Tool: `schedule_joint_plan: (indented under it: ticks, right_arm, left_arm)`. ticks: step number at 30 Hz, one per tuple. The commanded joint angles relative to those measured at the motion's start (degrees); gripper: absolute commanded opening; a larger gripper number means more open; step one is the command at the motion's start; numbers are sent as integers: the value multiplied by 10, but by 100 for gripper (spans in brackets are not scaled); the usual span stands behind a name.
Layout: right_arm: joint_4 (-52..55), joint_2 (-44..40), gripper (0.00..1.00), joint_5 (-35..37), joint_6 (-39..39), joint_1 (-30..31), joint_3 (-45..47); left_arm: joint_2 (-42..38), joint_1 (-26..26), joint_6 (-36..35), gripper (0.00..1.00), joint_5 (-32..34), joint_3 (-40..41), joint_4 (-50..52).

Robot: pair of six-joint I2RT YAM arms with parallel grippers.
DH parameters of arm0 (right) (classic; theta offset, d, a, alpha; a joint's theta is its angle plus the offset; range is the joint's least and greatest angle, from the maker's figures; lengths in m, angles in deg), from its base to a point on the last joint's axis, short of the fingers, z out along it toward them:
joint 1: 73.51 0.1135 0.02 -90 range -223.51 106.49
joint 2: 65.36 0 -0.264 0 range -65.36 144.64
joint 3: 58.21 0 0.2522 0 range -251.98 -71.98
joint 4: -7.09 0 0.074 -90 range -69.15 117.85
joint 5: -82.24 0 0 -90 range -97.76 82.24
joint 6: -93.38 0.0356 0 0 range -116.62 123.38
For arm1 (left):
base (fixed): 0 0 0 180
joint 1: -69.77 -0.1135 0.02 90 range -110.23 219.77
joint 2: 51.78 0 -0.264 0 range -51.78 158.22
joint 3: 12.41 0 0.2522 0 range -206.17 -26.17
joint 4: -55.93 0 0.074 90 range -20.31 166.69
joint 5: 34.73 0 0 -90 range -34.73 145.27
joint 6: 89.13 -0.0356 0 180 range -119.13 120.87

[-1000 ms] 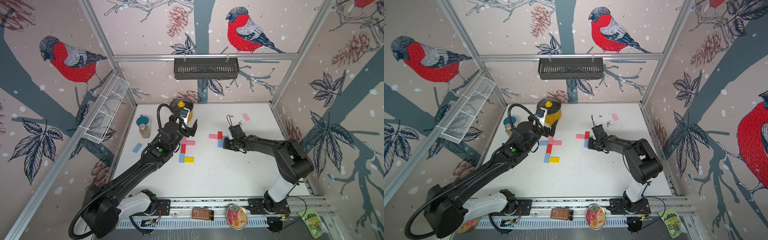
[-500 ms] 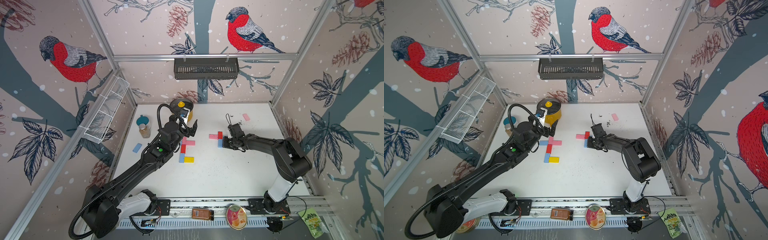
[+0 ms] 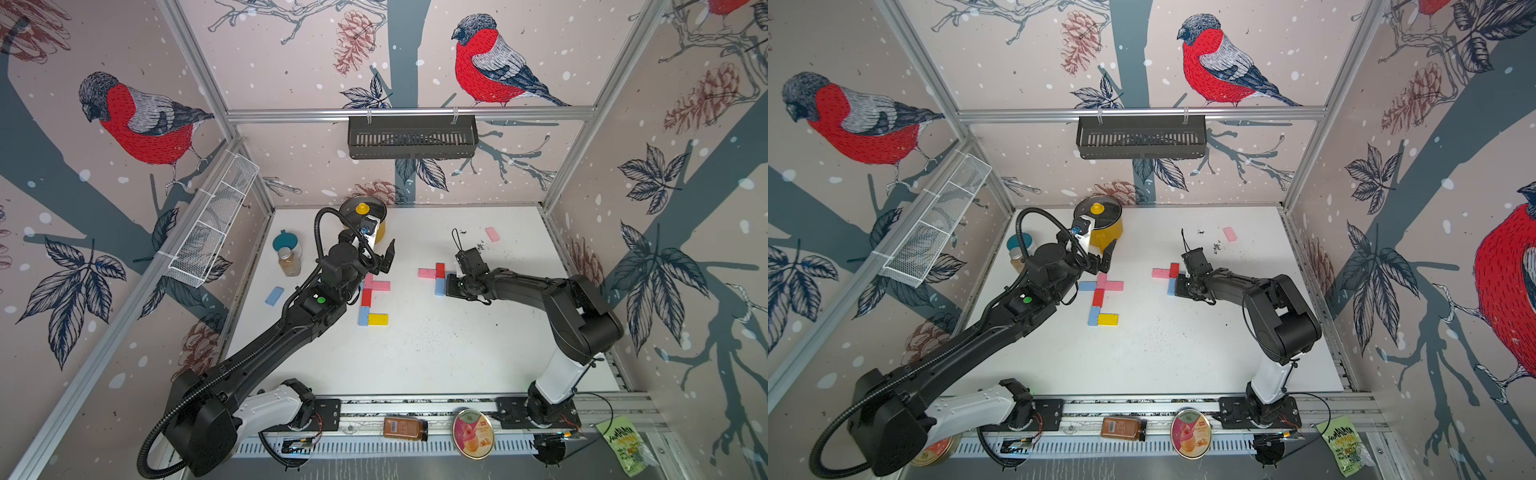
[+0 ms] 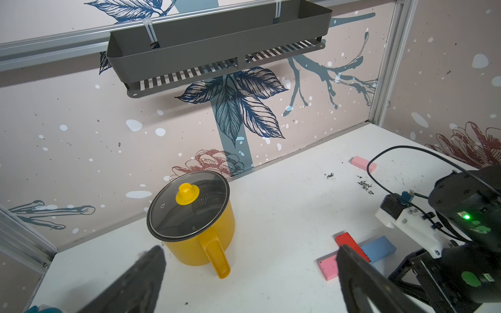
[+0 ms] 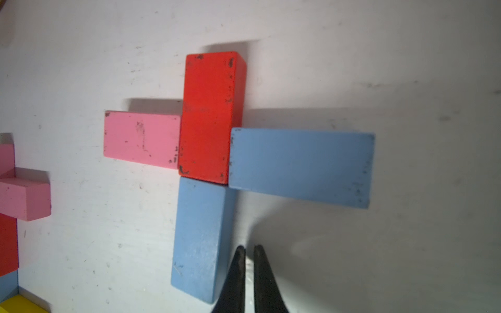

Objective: Assemble the letter t with building blocks
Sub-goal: Adjust the building block at the center of the board, then pick up the building block from the center of the board.

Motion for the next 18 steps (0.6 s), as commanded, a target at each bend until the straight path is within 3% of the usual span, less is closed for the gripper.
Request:
schedule_joint_plan:
  ticks: [1, 7, 14, 16, 18]
  right_arm:
    - [14, -23, 11, 18, -5, 0, 3]
    - [55, -104, 21, 45, -29, -5, 5]
    - [104, -204, 80, 94, -114, -73, 0]
    - [93, -234, 94, 104, -140, -94, 7]
    - [75, -251, 100, 128, -160, -118, 13]
  left_arm:
    - [-1, 1, -9, 98, 0, -4, -15]
    - [-1, 1, -9, 98, -1, -4, -15]
    - [-3, 2, -8, 98, -2, -4, -15]
    - [-3, 2, -8, 98, -2, -3, -15]
    - [-2, 2, -8, 98, -2, -4, -16]
